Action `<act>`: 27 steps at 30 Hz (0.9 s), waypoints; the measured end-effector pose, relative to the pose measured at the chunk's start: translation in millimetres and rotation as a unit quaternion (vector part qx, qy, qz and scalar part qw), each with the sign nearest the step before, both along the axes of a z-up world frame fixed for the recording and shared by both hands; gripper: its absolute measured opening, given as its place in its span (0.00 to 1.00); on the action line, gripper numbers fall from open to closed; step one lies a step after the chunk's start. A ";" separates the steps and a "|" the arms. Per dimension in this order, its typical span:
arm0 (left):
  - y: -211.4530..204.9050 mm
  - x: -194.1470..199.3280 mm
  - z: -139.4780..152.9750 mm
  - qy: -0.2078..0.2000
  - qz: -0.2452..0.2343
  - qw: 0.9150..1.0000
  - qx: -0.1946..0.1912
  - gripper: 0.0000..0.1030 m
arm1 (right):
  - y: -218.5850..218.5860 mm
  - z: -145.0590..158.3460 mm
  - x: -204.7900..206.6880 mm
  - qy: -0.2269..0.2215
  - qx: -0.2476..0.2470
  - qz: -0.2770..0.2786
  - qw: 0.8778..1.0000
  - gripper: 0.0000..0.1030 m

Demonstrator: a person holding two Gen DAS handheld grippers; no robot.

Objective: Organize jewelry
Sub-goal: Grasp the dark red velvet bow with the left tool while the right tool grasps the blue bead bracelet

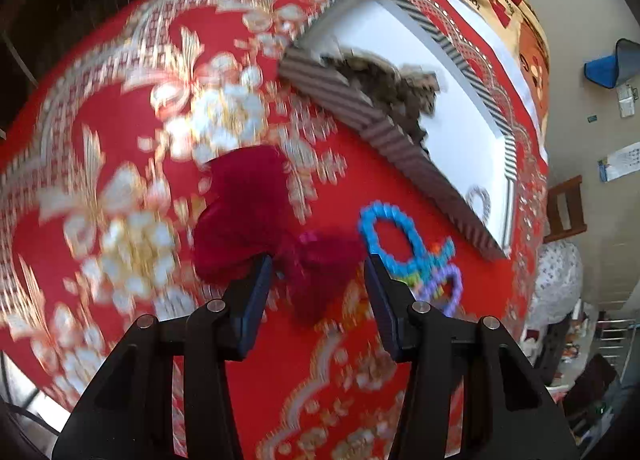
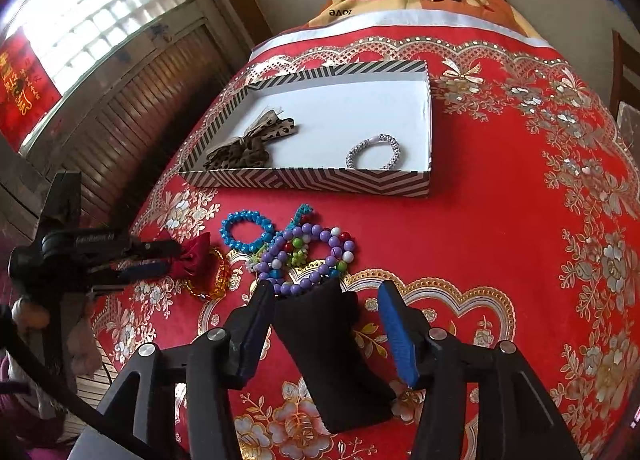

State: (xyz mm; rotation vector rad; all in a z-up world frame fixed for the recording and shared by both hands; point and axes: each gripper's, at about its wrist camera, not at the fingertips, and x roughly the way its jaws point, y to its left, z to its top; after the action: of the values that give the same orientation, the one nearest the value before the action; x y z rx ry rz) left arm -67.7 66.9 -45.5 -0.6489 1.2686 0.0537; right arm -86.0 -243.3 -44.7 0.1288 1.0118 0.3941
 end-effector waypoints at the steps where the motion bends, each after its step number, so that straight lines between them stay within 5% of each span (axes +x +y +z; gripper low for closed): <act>1: 3.5 5.9 -1.1 0.002 -0.001 1.000 0.004 0.46 | 0.7 -0.4 0.3 0.001 -0.001 0.001 1.000 0.50; 16: -1.9 24.4 -8.3 0.011 -0.029 0.998 0.055 0.46 | 26.5 6.6 19.6 -0.013 0.014 0.029 0.999 0.51; 18: -2.1 26.0 -9.7 0.005 -0.034 0.998 0.058 0.42 | 41.4 7.7 27.0 -0.022 0.009 0.052 0.998 0.51; 20: -2.2 28.2 -9.8 -0.001 -0.043 0.997 0.070 0.22 | 56.9 6.4 34.2 -0.030 -0.002 0.075 0.997 0.51; 27: 13.1 24.4 3.6 -0.032 -0.059 0.994 0.083 0.10 | 115.6 -16.7 63.6 -0.033 -0.073 0.156 0.985 0.33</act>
State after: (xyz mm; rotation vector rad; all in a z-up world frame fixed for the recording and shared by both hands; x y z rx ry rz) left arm -43.3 80.0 -41.9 -0.4277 1.2233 0.0399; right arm -22.4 -127.7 -61.4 -0.1769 0.9945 0.6029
